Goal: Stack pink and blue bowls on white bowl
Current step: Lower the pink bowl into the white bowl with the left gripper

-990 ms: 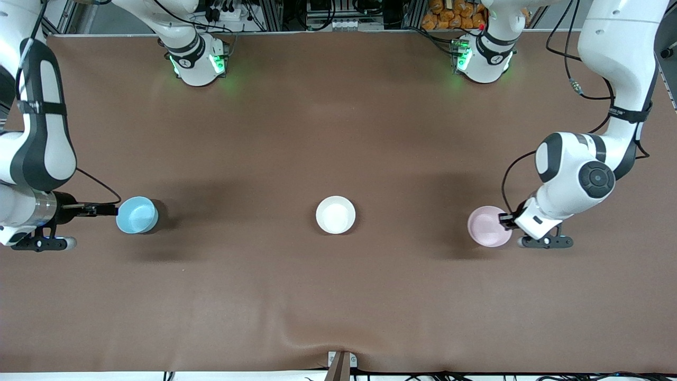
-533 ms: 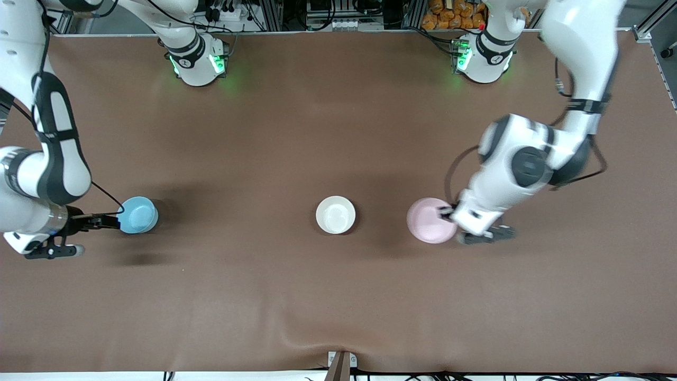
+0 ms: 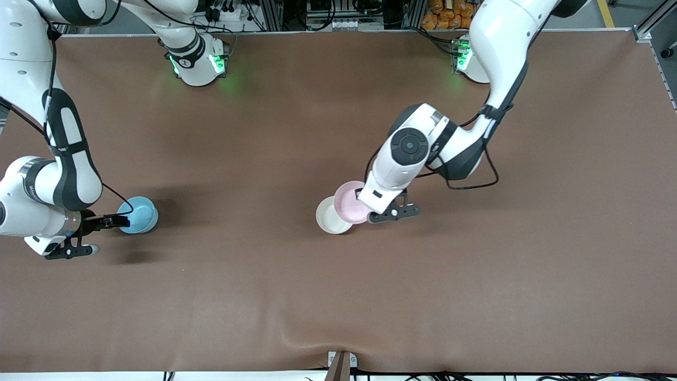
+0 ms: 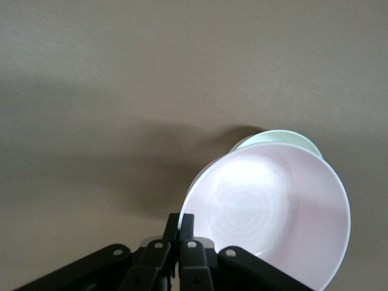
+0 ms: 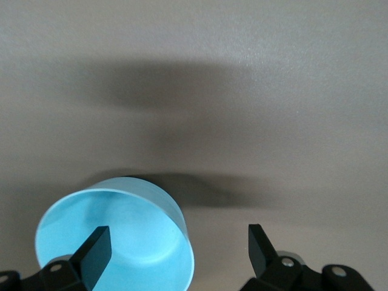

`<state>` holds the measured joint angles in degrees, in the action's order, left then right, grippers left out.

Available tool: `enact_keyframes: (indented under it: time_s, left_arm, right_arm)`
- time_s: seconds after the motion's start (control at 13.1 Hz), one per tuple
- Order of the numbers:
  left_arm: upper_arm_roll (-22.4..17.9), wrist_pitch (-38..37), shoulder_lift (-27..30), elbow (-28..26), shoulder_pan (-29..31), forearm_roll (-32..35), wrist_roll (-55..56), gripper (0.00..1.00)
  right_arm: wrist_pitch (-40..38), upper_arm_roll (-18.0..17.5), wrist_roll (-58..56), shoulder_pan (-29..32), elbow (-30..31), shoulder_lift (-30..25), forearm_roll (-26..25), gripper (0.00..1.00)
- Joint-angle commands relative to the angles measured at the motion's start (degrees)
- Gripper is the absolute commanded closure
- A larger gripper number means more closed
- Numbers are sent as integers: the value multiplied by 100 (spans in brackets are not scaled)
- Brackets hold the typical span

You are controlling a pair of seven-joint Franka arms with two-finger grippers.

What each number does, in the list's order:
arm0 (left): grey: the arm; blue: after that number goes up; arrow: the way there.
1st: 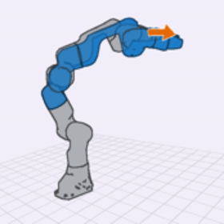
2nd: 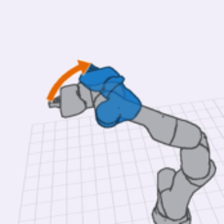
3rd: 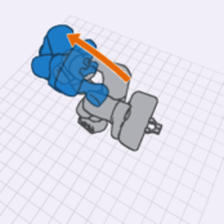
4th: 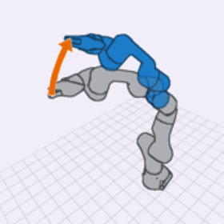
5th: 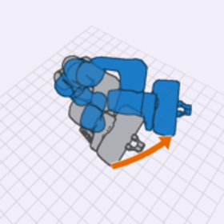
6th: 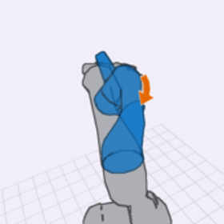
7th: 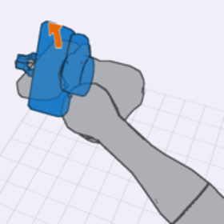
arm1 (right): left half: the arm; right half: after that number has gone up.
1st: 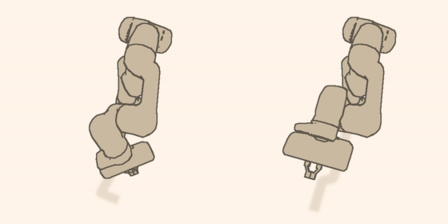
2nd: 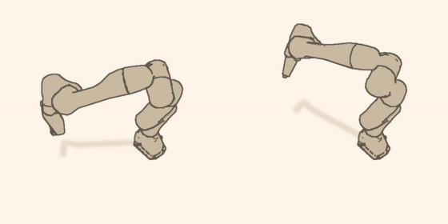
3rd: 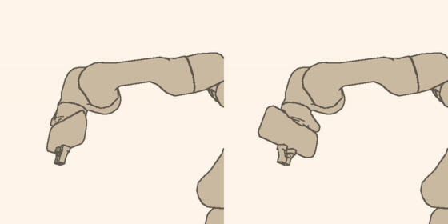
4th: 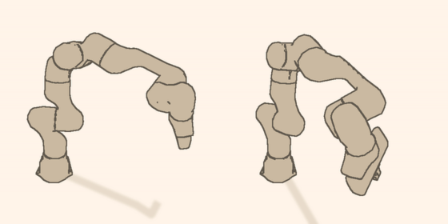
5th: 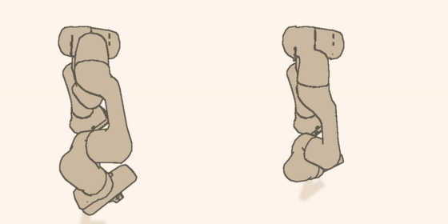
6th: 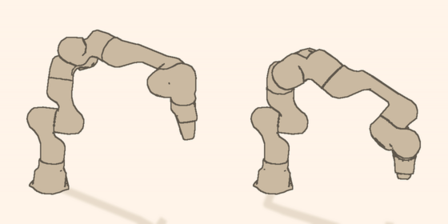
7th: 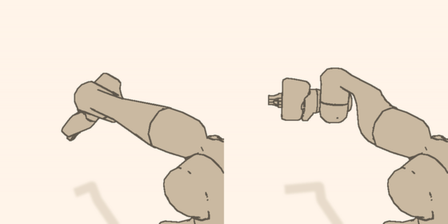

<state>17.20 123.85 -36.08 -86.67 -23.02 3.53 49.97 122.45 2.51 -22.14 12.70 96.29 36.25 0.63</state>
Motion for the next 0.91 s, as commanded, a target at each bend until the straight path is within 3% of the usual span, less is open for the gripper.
enact_keyframes:
  time_s: [0.0,0.3,0.69,0.84]
  left_arm:
    - [-50,-72,-408,589,-132,43,75,100]
    - [-76,464,-734,713,-325,104,74,100]
    - [-173,851,-927,713,-431,104,65,100]
    - [-173,860,-928,678,-475,104,74,100]
  right_arm:
    - [182,-76,-264,163,152,14,-28,0]
    - [306,-84,-264,171,179,101,-28,0]
    - [-159,-84,-255,180,188,101,-2,1]
    - [-213,-93,-264,171,188,101,7,25]
